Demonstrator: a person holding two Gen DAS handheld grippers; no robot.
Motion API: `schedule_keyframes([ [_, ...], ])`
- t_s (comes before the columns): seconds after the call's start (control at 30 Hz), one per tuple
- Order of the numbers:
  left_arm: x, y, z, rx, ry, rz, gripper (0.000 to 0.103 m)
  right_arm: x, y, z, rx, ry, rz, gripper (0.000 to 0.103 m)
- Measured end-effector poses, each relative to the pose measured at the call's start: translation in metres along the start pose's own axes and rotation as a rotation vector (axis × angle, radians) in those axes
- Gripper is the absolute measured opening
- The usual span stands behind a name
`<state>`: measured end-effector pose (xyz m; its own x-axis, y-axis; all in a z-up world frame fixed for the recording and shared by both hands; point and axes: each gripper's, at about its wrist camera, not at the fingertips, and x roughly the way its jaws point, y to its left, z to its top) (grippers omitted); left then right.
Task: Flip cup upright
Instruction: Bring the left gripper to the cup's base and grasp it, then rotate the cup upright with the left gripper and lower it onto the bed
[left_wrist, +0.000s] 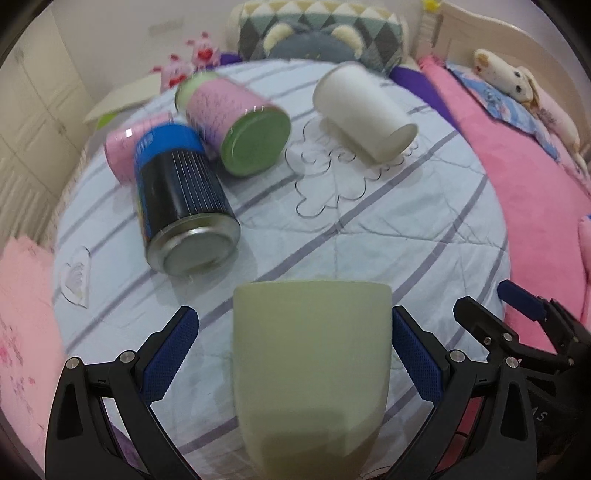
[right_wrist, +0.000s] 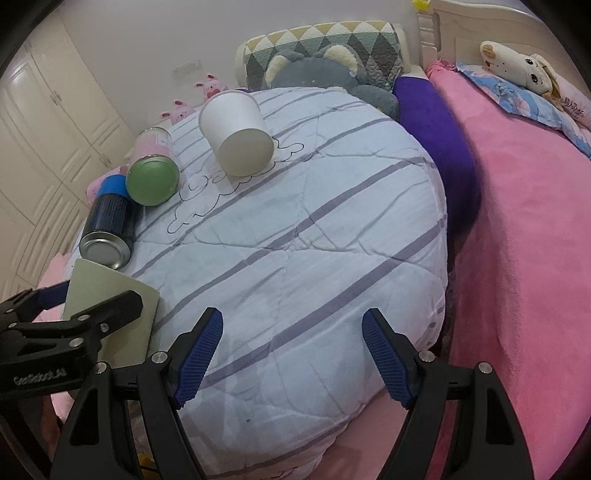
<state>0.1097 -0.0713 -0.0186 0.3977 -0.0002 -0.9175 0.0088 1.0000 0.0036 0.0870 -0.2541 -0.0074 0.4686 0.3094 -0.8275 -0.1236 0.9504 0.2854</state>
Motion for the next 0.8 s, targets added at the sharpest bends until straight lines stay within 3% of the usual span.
schedule_keyframes([
  [0.03,0.002,0.001,0.001,-0.012,0.008,-0.012,0.102,0.000,0.000,0.000,-0.001,0.000,0.001,0.079],
  [0.13,0.006,0.003,0.000,-0.022,0.047,-0.064,0.081,0.002,-0.001,0.001,-0.001,0.001,0.003,0.079],
  [0.33,0.000,-0.006,-0.004,0.014,0.010,-0.064,0.081,0.002,-0.002,0.002,0.004,-0.002,0.007,0.079],
  [0.8,-0.021,-0.002,0.019,0.033,-0.096,-0.053,0.081,0.000,-0.004,0.010,0.031,-0.013,0.004,0.079],
])
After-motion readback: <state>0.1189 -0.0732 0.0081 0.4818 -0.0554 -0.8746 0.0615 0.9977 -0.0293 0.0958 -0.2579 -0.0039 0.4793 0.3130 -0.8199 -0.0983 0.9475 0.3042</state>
